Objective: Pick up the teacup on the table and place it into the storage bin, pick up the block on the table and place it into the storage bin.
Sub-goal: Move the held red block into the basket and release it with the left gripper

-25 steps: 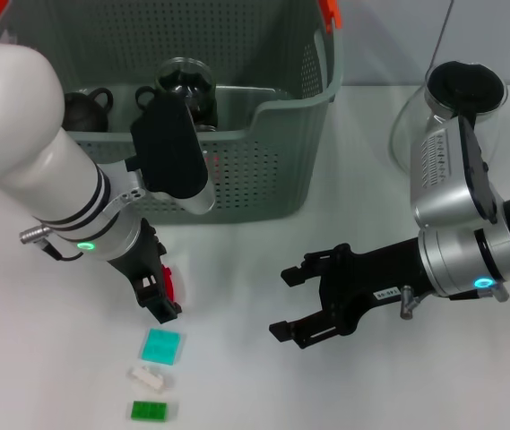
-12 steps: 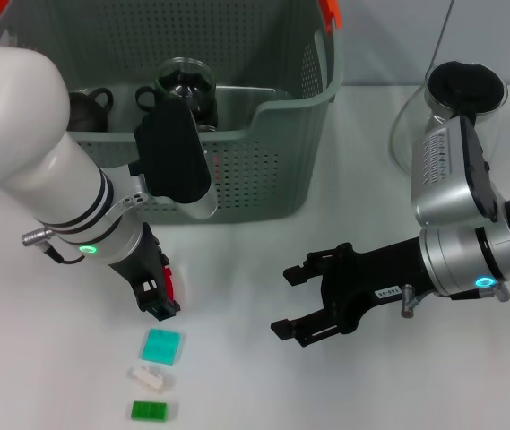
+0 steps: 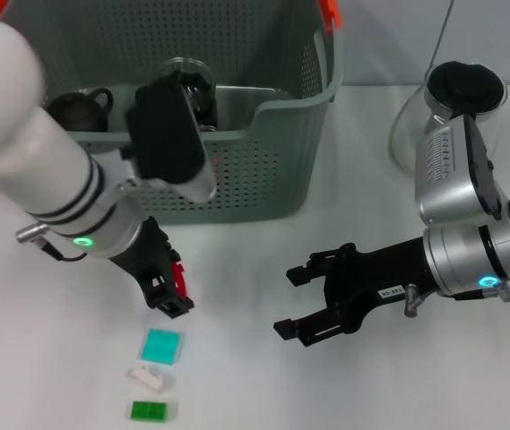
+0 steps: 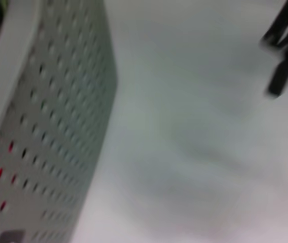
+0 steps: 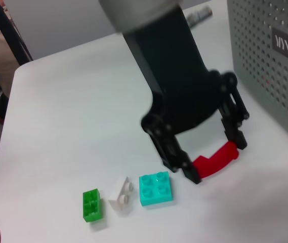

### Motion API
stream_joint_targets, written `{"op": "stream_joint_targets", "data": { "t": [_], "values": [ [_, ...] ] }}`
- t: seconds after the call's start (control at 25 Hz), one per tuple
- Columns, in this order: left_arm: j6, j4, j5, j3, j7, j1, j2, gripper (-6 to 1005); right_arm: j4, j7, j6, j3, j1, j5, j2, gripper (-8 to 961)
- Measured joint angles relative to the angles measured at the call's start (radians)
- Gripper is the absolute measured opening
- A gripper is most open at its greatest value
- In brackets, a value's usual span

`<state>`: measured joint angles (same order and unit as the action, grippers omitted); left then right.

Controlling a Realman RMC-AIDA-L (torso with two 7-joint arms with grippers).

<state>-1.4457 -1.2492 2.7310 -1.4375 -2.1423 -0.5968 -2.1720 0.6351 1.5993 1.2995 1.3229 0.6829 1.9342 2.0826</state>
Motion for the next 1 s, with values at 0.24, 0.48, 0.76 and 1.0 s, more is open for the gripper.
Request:
{"op": "stream_joint_targets", "data": {
  "t": [0.24, 0.48, 0.76, 1.0],
  "values": [
    [-0.347, -0.215, -0.408, 0.339, -0.028, 0.026, 0.004, 658, 0.0, 0.014, 0.001, -0.001, -0.004, 0.0, -0.004, 882],
    [-0.39, -0.169, -0.784, 0.694, -0.096, -0.122, 0.1, 659, 0.0, 0.022, 0.001, -0.001, -0.006, 0.0, -0.004, 882],
    [-0.071, 0.081, -0.645, 0.617, -0.087, -0.212, 0.172, 658, 0.005, 0.022, 0.004, 0.003, -0.004, 0.0, -0.003, 882],
    [0.017, 0.135, -0.597, 0.588, -0.072, -0.226, 0.168, 664, 0.006, 0.022, 0.004, 0.004, -0.007, 0.0, -0.001, 883]
  ]
}}
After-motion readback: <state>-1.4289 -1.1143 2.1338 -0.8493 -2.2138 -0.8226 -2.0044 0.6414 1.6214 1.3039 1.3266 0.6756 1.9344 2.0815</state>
